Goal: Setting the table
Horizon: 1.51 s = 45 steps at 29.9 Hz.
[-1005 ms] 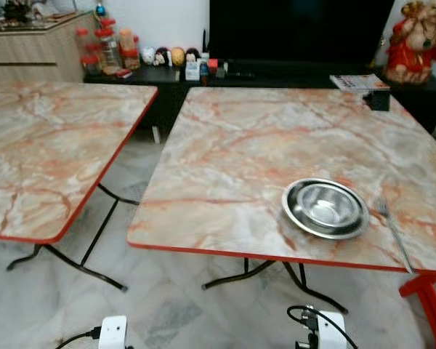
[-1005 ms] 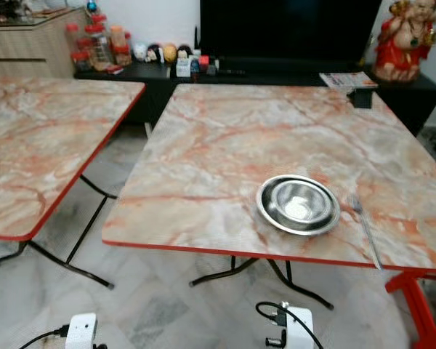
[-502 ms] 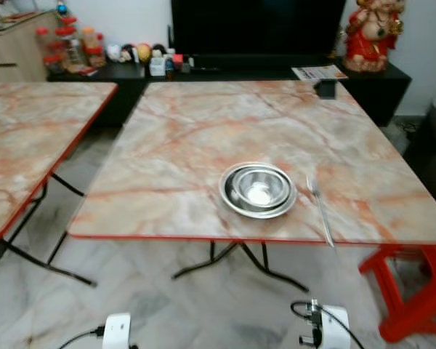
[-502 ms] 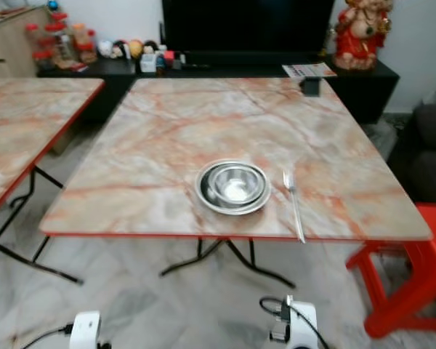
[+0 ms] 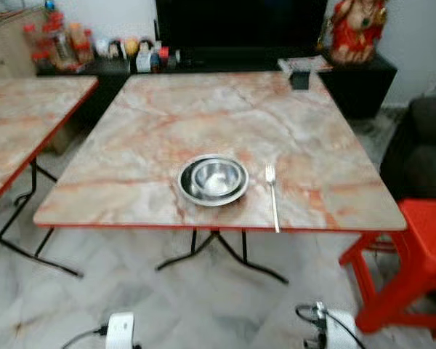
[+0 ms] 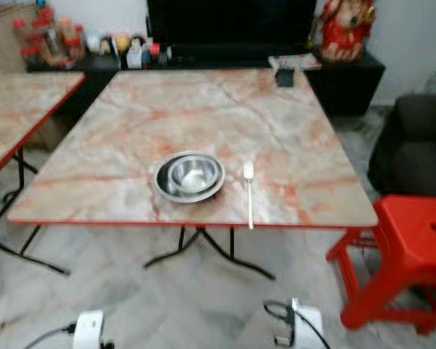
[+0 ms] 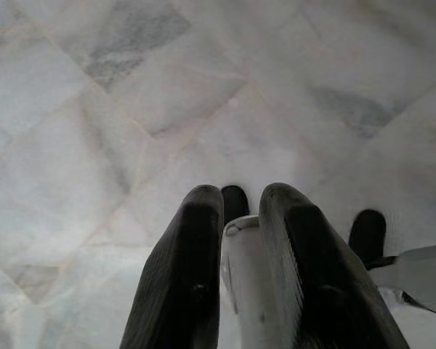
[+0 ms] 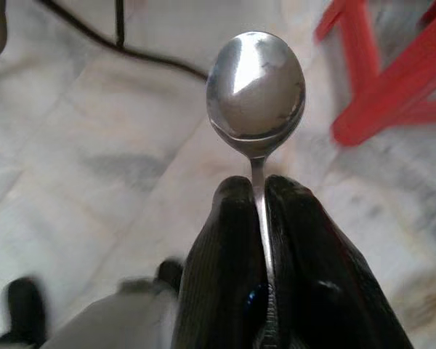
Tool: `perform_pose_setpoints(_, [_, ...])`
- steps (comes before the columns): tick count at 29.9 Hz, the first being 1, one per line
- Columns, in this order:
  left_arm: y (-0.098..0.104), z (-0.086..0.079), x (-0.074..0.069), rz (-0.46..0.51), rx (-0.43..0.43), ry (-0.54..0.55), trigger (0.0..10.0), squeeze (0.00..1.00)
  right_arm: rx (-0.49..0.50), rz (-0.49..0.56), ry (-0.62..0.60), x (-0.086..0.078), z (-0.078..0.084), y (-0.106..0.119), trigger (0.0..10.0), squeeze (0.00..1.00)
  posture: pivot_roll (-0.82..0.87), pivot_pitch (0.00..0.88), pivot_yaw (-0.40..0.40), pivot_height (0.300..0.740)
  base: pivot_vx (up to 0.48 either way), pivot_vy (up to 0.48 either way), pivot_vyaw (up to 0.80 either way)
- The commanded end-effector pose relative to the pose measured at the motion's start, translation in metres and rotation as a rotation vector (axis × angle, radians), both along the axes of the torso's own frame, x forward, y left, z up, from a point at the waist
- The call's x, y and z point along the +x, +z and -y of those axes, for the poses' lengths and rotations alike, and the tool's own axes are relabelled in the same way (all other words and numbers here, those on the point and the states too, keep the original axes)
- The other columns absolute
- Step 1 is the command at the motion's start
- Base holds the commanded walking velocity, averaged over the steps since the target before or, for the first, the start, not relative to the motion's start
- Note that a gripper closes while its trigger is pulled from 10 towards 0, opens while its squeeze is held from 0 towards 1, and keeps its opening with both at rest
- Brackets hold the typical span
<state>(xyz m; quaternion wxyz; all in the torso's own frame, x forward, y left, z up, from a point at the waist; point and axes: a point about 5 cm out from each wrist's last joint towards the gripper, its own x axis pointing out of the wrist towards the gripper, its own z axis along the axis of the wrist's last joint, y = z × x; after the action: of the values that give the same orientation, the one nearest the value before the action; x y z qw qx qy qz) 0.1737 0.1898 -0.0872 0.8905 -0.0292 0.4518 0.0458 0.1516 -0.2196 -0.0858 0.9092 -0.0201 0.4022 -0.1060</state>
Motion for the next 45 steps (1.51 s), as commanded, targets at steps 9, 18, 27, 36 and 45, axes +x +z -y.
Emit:
perform_pose_setpoints(9, [-0.001,-0.011,-0.005,-0.020,0.030,-0.022,10.0,0.00,-0.126,0.292,0.163,0.011,-0.002,0.025,10.0,0.00,-0.12,0.000,0.042,0.740,0.000,0.000,0.00])
perform_pose_setpoints(18, [0.001,-0.012,-0.002,-0.017,0.038,-0.069,10.0,0.00,-0.214,0.643,0.226,0.039,-0.005,0.082,10.0,0.00,-0.15,0.000,0.063,0.740,0.000,0.000,0.00])
perform_pose_setpoints(27, [0.001,-0.009,0.000,-0.010,0.032,-0.060,10.0,0.00,-0.196,0.818,0.249,0.071,-0.027,0.127,10.0,0.00,-0.14,0.000,0.051,0.740,0.000,0.000,0.00])
perform_pose_setpoints(36, [0.003,-0.008,0.004,0.008,0.032,-0.032,10.0,0.00,-0.047,0.894,0.121,0.117,-0.042,0.161,10.0,0.00,-0.12,0.000,0.040,0.740,0.125,0.000,0.00])
perform_pose_setpoints(45, [0.003,-0.009,0.004,0.009,0.031,-0.022,10.0,0.00,0.078,0.848,0.039,0.132,-0.041,0.164,10.0,0.00,-0.10,0.000,0.030,0.740,0.308,0.000,0.00])
